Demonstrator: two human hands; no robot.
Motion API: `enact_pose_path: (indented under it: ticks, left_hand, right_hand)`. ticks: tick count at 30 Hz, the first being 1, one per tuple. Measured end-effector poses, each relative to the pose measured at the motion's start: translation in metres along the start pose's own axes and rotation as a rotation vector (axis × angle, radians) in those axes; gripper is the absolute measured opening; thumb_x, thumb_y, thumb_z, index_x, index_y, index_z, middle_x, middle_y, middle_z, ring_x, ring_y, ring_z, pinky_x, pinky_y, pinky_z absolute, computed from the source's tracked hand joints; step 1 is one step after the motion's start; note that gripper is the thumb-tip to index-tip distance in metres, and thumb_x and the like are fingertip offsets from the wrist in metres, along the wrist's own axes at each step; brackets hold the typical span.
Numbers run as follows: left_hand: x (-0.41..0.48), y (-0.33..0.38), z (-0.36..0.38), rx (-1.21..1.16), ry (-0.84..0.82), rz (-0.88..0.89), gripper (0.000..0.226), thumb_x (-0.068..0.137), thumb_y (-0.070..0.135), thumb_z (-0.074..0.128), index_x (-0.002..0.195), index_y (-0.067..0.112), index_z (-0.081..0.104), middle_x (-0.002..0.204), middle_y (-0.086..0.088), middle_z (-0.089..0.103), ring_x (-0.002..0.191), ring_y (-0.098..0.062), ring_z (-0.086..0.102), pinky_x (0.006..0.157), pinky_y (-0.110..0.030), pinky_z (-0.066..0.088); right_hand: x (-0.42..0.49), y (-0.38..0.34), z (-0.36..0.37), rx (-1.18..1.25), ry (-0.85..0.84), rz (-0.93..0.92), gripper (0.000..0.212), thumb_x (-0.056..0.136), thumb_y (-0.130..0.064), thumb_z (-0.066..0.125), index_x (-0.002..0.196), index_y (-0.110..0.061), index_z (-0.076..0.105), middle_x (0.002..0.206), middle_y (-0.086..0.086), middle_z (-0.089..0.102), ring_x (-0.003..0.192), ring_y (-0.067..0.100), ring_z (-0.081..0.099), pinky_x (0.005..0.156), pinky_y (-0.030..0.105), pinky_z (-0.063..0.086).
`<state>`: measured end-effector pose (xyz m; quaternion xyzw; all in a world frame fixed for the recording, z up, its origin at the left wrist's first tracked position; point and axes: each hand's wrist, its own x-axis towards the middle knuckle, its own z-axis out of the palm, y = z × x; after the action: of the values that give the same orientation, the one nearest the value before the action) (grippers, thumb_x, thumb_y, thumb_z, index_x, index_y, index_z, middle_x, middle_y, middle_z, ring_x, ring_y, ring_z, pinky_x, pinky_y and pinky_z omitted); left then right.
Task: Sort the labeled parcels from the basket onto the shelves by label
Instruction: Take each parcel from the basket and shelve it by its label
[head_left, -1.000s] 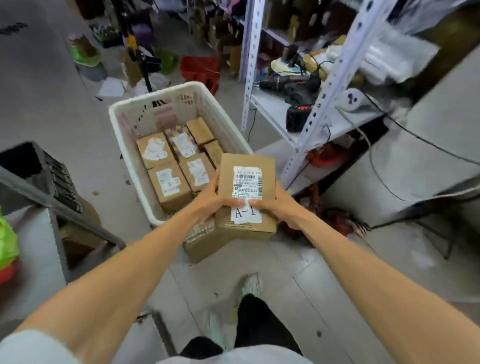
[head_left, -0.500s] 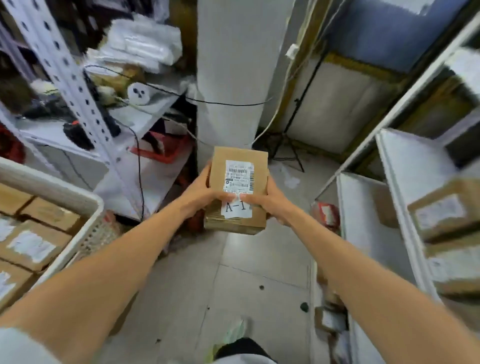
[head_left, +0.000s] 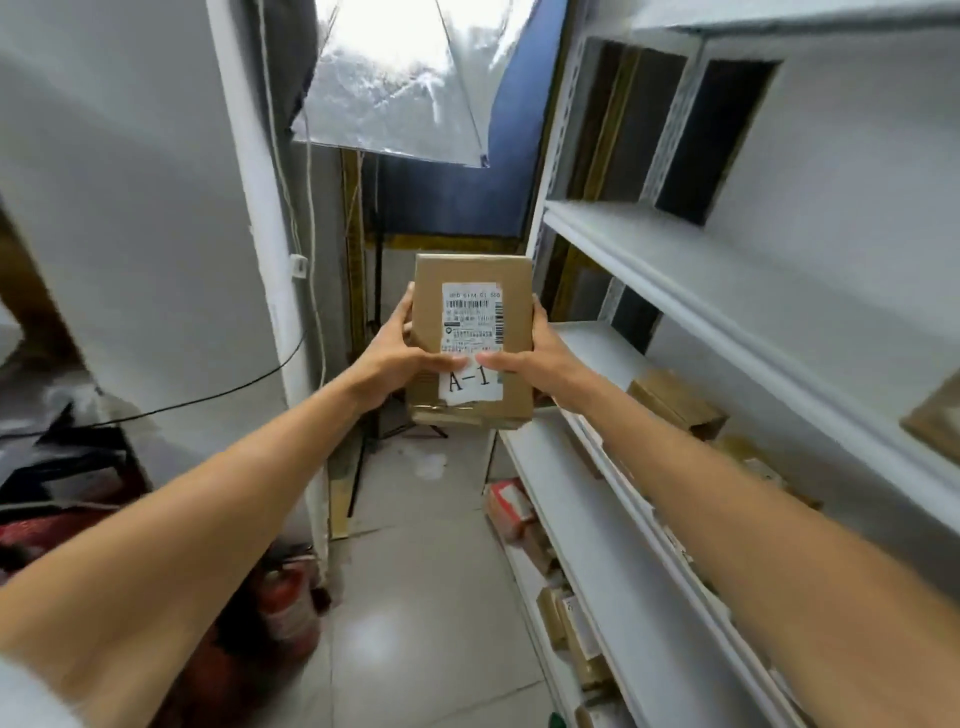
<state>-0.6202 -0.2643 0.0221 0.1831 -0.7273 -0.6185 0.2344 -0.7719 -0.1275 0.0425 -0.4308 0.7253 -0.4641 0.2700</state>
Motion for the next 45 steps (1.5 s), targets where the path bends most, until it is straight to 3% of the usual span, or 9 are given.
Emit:
enact_pose_path:
  ticks: [5,9,18,24,26,28,32,38,45]
  left_hand:
    - [0.050,0.043,0.023,-0.006,-0.114,0.135,0.107,0.069,-0.004,0.079,0.150,0.033,0.020,0.115,0.011,0.060,0.096,0.002,0.065,0.069,-0.009,0.050]
    - [0.082,0.063,0.040,-0.032,-0.263,0.212,0.108,0.067,-0.006,0.078,0.148,0.038,0.023,0.123,0.007,0.062,0.107,-0.008,0.065,0.078,-0.023,0.056]
    - [0.133,0.110,0.097,-0.049,-0.580,0.287,0.110,0.064,-0.009,0.079,0.148,0.034,0.024,0.125,-0.005,0.060,0.113,-0.021,0.061,0.077,-0.032,0.059]
    - [0.155,0.132,0.158,-0.058,-0.700,0.413,0.123,0.060,-0.005,0.084,0.148,0.048,0.016,0.131,-0.003,0.056,0.119,-0.023,0.057,0.086,-0.050,0.056]
    - [0.162,0.139,0.180,-0.098,-0.725,0.401,0.121,0.060,-0.008,0.082,0.149,0.044,0.019,0.131,-0.004,0.055,0.116,-0.024,0.059,0.083,-0.051,0.057]
    - [0.171,0.146,0.204,-0.127,-0.732,0.386,0.114,0.059,-0.012,0.081,0.148,0.035,0.027,0.127,-0.006,0.056,0.112,-0.025,0.062,0.078,-0.050,0.058]
    - [0.188,0.153,0.252,-0.069,-0.684,0.439,0.107,0.056,-0.007,0.085,0.143,0.027,0.033,0.110,0.004,0.057,0.109,-0.025,0.061,0.082,-0.048,0.057]
    - [0.201,0.125,0.294,-0.020,-0.682,0.482,0.108,0.057,-0.003,0.086,0.145,0.023,0.029,0.116,0.005,0.058,0.108,-0.017,0.055,0.086,-0.038,0.053]
    - [0.216,0.113,0.323,-0.041,-0.777,0.514,0.101,0.061,-0.003,0.084,0.142,0.022,0.030,0.107,0.008,0.058,0.100,-0.015,0.058,0.075,-0.026,0.056]
  right_hand:
    - [-0.004,-0.021,-0.043,0.016,0.216,-0.038,0.101,0.078,-0.023,0.079,0.152,-0.026,0.010,0.142,0.002,0.050,0.129,0.021,0.049,0.109,0.050,0.039]
    - [-0.019,-0.033,-0.061,-0.019,0.402,-0.086,0.086,0.085,-0.013,0.072,0.147,-0.024,0.015,0.141,0.002,0.049,0.128,0.021,0.050,0.106,0.046,0.043]
    - [-0.061,-0.057,-0.101,-0.119,0.779,0.027,0.092,0.079,-0.025,0.077,0.147,-0.020,0.015,0.135,0.004,0.056,0.119,0.021,0.058,0.100,0.044,0.050]
    - [-0.092,-0.049,-0.128,-0.144,1.048,0.035,0.052,0.081,-0.021,0.076,0.114,-0.036,0.039,0.127,0.003,0.061,0.113,0.020,0.060,0.099,0.042,0.050]
    - [-0.096,-0.048,-0.145,-0.120,1.069,0.035,0.058,0.083,-0.014,0.074,0.127,-0.028,0.039,0.130,0.005,0.058,0.115,0.019,0.057,0.100,0.039,0.049]
    - [-0.095,-0.046,-0.165,-0.089,1.080,0.079,0.081,0.086,-0.012,0.070,0.149,-0.011,0.019,0.140,0.008,0.050,0.125,0.021,0.050,0.106,0.039,0.044]
    - [-0.090,-0.026,-0.202,-0.064,1.150,0.177,0.097,0.090,-0.017,0.066,0.154,-0.012,-0.007,0.150,0.009,0.038,0.138,0.025,0.036,0.114,0.046,0.032]
    - [-0.081,0.008,-0.211,0.020,1.300,0.295,0.092,0.093,-0.010,0.061,0.153,-0.013,-0.009,0.152,0.007,0.030,0.139,0.025,0.033,0.113,0.038,0.033]
    - [-0.087,0.017,-0.219,-0.194,1.444,0.431,0.077,0.090,-0.016,0.066,0.150,-0.008,0.018,0.143,0.007,0.044,0.130,0.022,0.044,0.102,0.026,0.037]
